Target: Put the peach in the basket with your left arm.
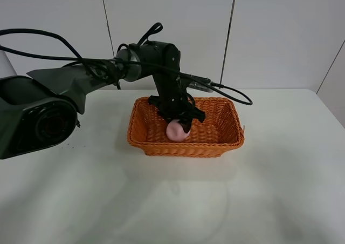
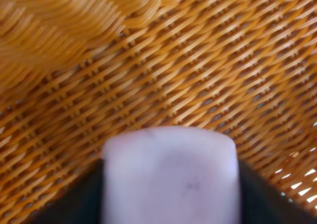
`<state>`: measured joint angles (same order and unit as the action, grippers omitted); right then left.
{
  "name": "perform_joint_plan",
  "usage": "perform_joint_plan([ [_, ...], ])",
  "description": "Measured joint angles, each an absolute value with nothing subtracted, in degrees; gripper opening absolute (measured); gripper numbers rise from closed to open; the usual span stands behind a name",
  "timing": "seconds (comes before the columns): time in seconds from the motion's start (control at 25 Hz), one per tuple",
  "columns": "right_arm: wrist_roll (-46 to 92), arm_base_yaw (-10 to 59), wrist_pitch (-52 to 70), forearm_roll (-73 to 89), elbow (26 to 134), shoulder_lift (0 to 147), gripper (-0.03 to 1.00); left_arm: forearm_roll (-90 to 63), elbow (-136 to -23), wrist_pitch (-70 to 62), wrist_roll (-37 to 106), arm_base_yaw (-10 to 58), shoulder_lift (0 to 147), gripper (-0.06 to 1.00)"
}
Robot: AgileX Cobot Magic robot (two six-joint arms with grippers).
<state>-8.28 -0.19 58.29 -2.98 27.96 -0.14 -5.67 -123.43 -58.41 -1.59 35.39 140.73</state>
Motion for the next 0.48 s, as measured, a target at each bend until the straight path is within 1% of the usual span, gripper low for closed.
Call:
perform_joint_plan([
  [0.08, -8.28, -0.19, 58.29, -2.98, 27.96, -0.14, 0.69, -5.66, -123.43, -58.68, -1.59, 35.39, 140.66, 0.78],
  [0.16, -8.28, -0.19, 58.29, -2.98, 27.96, -0.14, 0.69, -5.66, -123.68, -59.46, -1.59, 35.39, 140.03, 0.8],
  [0.36, -8.28, -0.19, 58.29, -2.98, 27.96, -0.14, 0.69, -5.6, -128.55, -65.15, -1.59, 35.39, 136.5, 0.81],
  [0.48, -8.28, -0.19, 58.29, -2.98, 27.96, -0.14, 0.69, -5.42, -130.22, -66.31, -1.59, 35.39, 132.89, 0.81],
])
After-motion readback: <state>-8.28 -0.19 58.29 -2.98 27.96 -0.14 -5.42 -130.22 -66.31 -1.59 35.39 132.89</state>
